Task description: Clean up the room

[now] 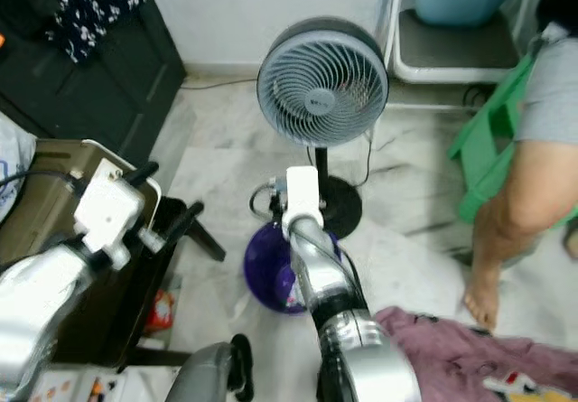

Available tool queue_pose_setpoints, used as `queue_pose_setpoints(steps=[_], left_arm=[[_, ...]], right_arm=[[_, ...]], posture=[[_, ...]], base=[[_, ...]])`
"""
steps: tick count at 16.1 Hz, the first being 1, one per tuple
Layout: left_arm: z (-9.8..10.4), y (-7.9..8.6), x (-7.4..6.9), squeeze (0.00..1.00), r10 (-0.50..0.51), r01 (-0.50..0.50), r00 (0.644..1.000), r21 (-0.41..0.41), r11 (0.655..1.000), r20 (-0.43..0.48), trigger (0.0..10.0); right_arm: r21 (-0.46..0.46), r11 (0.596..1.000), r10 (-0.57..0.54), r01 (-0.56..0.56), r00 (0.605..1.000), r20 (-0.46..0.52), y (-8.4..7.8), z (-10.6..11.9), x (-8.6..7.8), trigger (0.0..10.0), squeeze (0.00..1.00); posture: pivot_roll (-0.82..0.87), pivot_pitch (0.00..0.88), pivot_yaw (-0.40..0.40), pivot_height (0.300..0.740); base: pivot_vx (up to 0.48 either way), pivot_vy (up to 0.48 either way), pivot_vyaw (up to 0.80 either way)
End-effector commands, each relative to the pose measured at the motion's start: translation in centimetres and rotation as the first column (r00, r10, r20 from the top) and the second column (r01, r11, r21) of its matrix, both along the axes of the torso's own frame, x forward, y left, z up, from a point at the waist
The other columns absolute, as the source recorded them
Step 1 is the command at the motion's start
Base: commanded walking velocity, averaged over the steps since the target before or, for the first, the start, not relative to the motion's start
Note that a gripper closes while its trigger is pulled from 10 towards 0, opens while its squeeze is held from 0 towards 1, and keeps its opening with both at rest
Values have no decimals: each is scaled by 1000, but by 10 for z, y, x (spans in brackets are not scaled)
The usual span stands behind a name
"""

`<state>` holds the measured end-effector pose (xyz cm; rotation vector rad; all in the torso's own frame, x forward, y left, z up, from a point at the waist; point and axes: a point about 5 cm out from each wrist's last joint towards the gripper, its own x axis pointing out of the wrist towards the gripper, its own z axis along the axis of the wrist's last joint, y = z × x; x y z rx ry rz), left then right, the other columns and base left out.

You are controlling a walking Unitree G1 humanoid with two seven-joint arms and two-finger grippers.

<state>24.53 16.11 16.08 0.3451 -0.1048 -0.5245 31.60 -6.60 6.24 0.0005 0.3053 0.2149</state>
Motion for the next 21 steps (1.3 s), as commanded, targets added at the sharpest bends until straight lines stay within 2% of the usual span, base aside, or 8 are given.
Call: queue_pose_setpoints(steps=[1, 5, 6, 7, 8, 11, 15, 21], left_arm=[[-3, 5, 3, 0, 40, -40, 999, 6, 999, 5, 10000], [-3, 2, 27, 0, 155, -149, 987, -97, 984, 53, 10000], [-3, 3, 31, 0, 186, -178, 981, -118, 977, 60, 10000], [-4, 4, 35, 0, 219, -208, 974, -144, 967, 61, 10000], [-5, 8, 38, 0, 269, -255, 961, -179, 950, 58, 10000], [-9, 19, 41, 0, 393, -374, 918, -223, 900, 50, 10000], [-27, 37, 36, 0, 533, -520, 845, -286, 805, -37, 10000], [-26, 38, 29, 0, 558, -533, 830, -301, 791, -7, 10000]], right_arm=[[9, 998, 62, -63, 998, 27, 4, 13, 1, 10000, 1000], [7, 989, 145, -148, 976, 162, -31, 39, -18, 10000, 1000], [-2, 990, 137, -139, 973, 184, -40, 42, -22, 10000, 949], [6, 993, 118, -122, 973, 200, -49, 45, -27, 10000, 439], [35, 995, 79, -90, 970, 228, -63, 51, -33, 10000, 0], [23, 999, 31, -39, 964, 265, -80, 54, -44, 10000, 0], [2, 999, 42, -45, 945, 323, -75, 64, -36, 10000, 0], [13, 996, 79, -89, 938, 337, -63, 71, -24, 10000, 0]], posture=[[-23, 61, 52, 740], [-106, 0, 39, 740], [-114, 0, 44, 740], [-124, 0, 47, 740], [-137, 0, 50, 740], [-153, 0, 58, 740], [-157, 0, 73, 740], [-103, 0, 1, 740]], base=[[0, 0, 0], [0, 0, 0], [0, 0, 0], [0, 0, 0], [0, 0, 0], [0, 0, 0], [0, 0, 600], [0, 0, 800]])
